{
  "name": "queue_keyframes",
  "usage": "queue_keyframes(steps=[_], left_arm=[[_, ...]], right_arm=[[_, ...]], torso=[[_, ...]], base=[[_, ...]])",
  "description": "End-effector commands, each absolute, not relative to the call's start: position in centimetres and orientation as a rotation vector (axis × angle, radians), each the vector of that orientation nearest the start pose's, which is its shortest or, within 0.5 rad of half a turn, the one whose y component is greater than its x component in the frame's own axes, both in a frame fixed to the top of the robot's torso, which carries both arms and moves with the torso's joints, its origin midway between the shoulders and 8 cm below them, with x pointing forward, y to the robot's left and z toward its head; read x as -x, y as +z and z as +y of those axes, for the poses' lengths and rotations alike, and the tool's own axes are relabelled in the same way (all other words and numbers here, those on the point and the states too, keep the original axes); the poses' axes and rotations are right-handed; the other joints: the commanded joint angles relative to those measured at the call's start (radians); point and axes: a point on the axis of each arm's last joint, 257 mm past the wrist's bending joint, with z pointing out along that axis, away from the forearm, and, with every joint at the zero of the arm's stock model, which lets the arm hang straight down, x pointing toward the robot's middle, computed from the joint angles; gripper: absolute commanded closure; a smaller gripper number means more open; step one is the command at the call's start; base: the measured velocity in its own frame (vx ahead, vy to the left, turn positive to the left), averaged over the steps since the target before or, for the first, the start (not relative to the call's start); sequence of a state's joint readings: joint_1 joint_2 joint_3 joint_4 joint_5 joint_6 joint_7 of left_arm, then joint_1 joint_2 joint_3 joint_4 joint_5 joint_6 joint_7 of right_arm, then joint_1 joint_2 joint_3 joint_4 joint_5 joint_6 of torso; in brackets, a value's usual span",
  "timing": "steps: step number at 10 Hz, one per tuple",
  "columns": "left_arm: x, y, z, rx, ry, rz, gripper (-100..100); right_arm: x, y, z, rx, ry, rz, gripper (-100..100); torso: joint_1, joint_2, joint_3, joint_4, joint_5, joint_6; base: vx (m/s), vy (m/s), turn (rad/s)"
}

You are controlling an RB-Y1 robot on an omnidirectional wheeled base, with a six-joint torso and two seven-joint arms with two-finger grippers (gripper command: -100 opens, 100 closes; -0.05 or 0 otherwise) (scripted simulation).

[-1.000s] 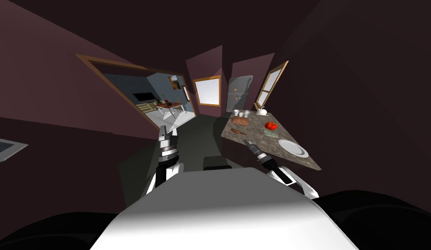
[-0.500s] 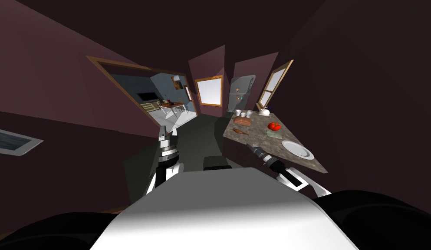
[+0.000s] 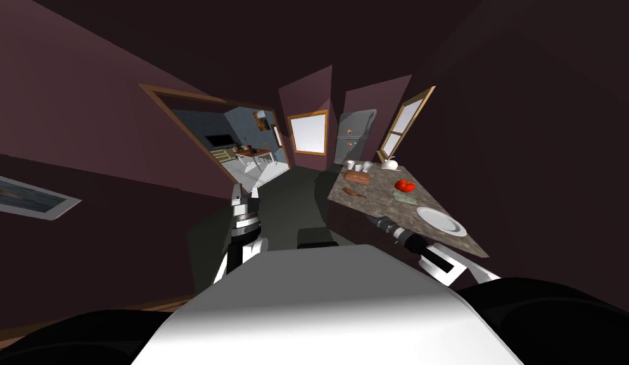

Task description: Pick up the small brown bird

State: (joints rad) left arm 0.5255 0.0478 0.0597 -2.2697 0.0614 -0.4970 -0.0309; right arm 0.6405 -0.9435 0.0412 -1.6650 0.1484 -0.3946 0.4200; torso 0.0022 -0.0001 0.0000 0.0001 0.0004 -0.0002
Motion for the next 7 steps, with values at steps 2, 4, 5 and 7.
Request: queue_keyframes(steps=[2, 4, 5, 7], left_arm=[[-34.0, 1.3, 30.5, 0.670, -1.237, 0.642, 0], [-34.0, 1.3, 30.5, 0.670, -1.237, 0.642, 0], [-34.0, 1.3, 30.5, 0.670, -1.237, 0.642, 0], [-34.0, 1.3, 30.5, 0.670, -1.237, 0.642, 0]], right_arm=[[-30.1, -31.8, -45.7, 0.154, 0.197, 2.038, -100], [-29.3, -32.3, -48.0, 0.246, 0.121, 2.091, -100], [-29.5, -31.9, -48.4, 0.278, 0.108, 2.097, -100], [-28.7, -32.2, -50.7, 0.367, 0.036, 2.141, -100]], torso=[[0.000, 0.000, 0.000, 0.000, 0.000, 0.000], [0.000, 0.000, 0.000, 0.000, 0.000, 0.000], [0.001, -0.001, -0.001, 0.000, 0.000, 0.000], [0.001, -0.001, 0.000, 0.000, 0.000, 0.000]], base=[[0.001, 0.043, 0.051], [0.012, 0.050, 0.061], [0.014, 0.046, 0.036], [0.011, 0.043, 0.056]])
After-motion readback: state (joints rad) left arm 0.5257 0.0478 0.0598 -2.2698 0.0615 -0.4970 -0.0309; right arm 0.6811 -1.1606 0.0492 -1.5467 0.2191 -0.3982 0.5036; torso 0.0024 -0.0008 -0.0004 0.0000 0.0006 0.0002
